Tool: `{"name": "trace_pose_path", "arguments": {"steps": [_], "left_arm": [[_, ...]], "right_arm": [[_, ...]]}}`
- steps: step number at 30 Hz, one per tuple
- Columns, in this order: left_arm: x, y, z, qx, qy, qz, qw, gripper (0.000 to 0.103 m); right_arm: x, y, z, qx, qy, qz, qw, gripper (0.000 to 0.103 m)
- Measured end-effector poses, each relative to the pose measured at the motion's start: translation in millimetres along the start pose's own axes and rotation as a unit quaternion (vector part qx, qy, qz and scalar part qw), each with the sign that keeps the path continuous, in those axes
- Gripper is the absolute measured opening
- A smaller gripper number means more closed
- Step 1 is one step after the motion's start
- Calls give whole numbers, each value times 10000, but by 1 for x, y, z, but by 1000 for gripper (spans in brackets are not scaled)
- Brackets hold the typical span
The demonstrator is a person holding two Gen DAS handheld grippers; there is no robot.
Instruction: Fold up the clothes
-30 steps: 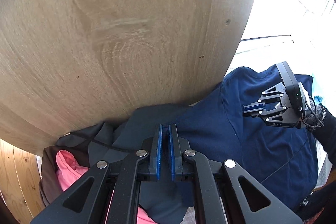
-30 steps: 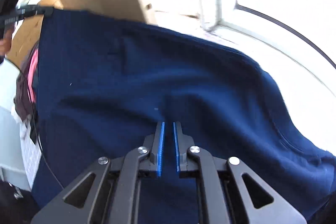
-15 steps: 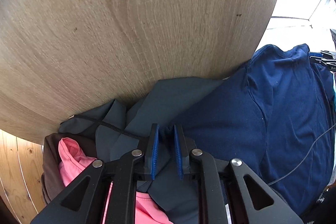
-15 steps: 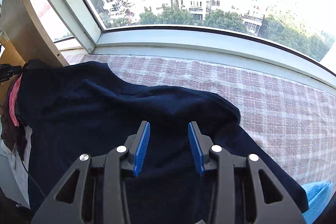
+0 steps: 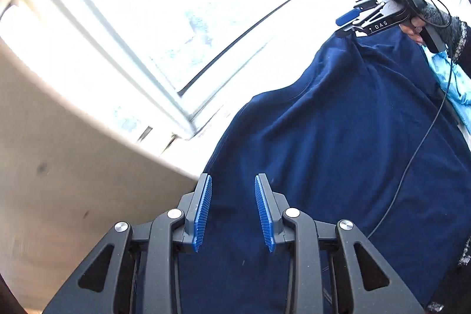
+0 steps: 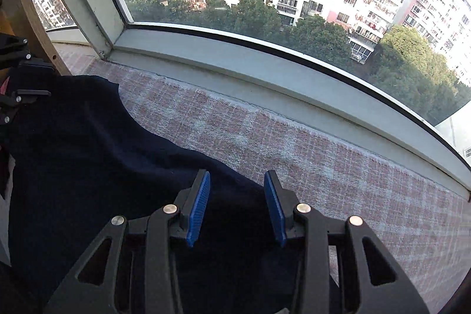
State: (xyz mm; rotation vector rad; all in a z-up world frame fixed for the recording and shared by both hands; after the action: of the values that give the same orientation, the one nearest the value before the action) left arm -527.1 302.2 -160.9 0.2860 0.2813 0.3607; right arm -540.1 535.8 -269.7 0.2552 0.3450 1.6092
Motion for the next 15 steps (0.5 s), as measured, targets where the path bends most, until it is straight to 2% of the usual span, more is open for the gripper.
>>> {"name": "trace_pose_path", "arguments": {"steps": [5, 8, 11, 12, 14, 15], "left_arm": [[8, 37, -52, -285, -51, -198, 9994, 30], [13, 59, -83, -456, -81, -317, 9984, 30], [17, 75, -108, -607, -122, -386, 9973, 30], [19, 75, -109, -614, -181, -405, 9971, 30], [25, 76, -112, -621, -308, -451, 9966, 23], [29, 75, -111, -605, -317, -494, 9964, 10]], "right_arm": [[-2, 5, -14, -260, 275, 376, 9986, 38], [-5, 4, -30, -553, 239, 577, 9965, 38], [-9, -1, -37, -614, 310, 715, 9951, 38], [-10, -1, -36, -606, 337, 715, 9950, 34], [-11, -3, -34, -592, 390, 714, 9949, 23], [-12, -4, -33, -585, 417, 713, 9949, 15]]}}
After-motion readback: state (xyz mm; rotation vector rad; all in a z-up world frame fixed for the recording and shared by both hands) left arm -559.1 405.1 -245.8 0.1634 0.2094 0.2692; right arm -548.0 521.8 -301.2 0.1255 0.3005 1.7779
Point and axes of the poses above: each gripper's, at about its wrist camera, not at the fingertips, and z roughly against the way its jaws point, x to its right, y to its top, the point moved 4 cm from there along -z, roughly the way its jaws point, and after that the axes turned 4 degrees about -z, right-handed, at the moved point
